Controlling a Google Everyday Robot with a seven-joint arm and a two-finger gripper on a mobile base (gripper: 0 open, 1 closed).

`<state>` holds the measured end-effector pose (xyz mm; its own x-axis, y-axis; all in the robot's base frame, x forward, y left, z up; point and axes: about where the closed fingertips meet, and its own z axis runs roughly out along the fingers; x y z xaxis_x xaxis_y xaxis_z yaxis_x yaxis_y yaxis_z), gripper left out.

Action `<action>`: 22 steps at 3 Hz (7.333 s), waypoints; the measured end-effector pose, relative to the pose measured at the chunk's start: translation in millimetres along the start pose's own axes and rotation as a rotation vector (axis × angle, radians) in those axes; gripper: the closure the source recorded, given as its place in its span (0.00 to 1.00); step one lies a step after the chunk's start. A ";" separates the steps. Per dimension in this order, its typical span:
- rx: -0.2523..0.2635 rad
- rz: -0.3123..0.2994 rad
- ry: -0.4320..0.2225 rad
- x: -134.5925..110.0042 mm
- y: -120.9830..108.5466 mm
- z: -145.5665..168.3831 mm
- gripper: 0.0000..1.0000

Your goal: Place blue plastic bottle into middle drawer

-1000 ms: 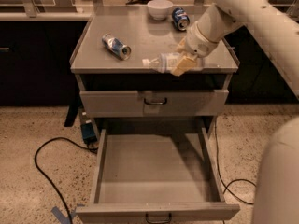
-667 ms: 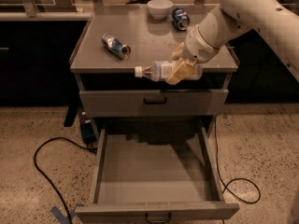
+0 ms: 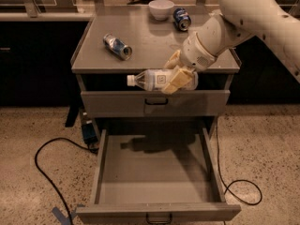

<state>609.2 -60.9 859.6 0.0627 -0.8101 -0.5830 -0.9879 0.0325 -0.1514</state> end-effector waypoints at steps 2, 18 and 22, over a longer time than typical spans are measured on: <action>-0.037 0.152 -0.031 71.4 55.4 56.8 1.00; 0.025 0.507 -0.024 314.3 108.8 379.7 1.00; 0.025 0.507 -0.024 314.2 108.9 379.8 0.12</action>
Offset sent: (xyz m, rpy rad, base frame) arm -0.0822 -0.0451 -0.1824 0.0992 0.2136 -0.1846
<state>575.1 -89.6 356.7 -0.4203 -0.6755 -0.6058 -0.8914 0.4321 0.1366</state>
